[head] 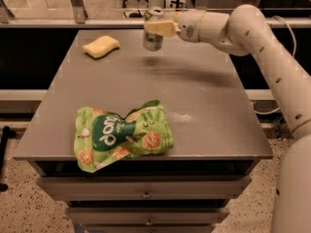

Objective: Move 7up can near sponge

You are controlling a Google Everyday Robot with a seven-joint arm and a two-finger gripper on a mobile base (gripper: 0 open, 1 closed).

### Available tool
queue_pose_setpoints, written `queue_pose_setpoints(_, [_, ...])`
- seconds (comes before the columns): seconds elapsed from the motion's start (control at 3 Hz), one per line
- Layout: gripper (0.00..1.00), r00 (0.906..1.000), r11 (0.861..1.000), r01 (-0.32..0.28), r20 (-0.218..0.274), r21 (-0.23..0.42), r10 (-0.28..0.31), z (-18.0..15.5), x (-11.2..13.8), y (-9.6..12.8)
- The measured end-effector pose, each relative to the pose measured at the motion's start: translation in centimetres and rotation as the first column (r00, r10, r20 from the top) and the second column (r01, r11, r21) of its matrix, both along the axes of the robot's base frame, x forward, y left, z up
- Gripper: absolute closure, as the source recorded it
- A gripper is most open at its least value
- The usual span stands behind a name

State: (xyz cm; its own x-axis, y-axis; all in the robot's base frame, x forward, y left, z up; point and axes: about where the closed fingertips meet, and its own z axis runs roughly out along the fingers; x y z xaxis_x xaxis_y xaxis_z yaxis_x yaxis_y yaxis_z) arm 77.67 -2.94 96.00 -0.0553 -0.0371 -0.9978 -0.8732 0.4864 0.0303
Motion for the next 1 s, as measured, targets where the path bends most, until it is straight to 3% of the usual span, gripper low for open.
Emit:
queue_pose_setpoints(0.67, [1.0,0.9977,0.996,-0.064,0.017,-0.069,0.066,1.1,0.5,7.6])
queue_pose_setpoints(1.0, [1.0,0.9973,0.991,-0.074,0.001,-0.113,0.074,0.0,0.6,9.8])
